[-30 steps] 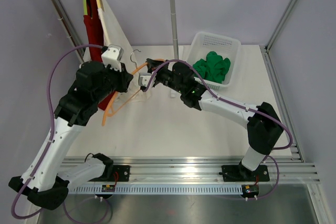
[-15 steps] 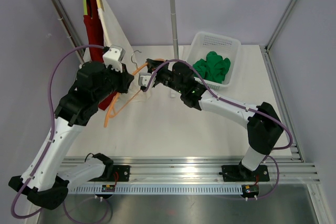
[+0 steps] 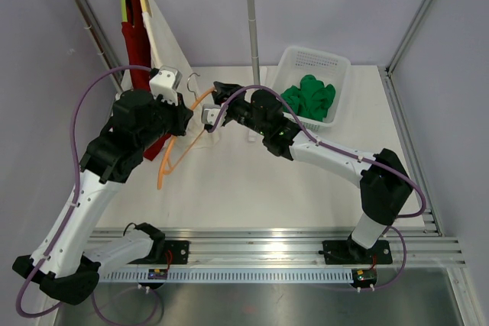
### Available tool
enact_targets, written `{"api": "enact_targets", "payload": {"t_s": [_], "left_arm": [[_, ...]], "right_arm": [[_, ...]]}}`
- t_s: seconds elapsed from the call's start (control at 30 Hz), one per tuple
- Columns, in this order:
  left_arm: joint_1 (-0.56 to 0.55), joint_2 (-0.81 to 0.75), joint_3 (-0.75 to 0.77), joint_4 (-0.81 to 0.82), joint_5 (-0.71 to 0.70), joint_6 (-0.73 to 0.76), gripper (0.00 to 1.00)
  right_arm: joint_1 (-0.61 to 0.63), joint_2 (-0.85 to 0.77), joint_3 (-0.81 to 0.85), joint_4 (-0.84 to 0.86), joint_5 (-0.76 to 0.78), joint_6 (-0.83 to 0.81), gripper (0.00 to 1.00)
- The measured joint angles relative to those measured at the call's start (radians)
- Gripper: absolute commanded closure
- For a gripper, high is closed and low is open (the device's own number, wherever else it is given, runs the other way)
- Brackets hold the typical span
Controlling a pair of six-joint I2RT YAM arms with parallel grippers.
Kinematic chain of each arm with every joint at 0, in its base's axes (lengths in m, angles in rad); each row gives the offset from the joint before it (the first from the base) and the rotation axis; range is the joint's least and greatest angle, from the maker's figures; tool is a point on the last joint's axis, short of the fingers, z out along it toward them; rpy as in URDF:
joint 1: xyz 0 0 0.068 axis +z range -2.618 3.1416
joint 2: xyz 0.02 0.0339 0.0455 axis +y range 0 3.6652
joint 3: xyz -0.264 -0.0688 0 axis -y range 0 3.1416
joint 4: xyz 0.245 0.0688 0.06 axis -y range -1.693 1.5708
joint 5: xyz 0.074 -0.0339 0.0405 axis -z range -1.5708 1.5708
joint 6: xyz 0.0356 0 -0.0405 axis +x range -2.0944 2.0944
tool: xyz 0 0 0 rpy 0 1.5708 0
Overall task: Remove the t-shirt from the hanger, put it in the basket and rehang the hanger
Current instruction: Pass the hanger from the right arm to the left
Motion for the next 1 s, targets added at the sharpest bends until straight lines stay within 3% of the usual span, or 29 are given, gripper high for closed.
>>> {"api": "enact_targets", "payload": {"t_s": [0.3,0.67,1.0], "left_arm": [[0.0,0.0,0.0,-0.008,-0.014,0.0,1.0],[0.0,0.0,0.0,-0.009,-0.018,0.0,1.0],[0.0,0.0,0.0,-0.008,-0.018,0.0,1.0]], "right_arm": [[0.0,0.0,0.0,0.0,0.0,0.005,0.45],[0.0,0.0,0.0,0.001,-0.001,0.015,0.15],[0.0,-0.074,-0.038,-0.002,0.002,0.105,0.05]]}}
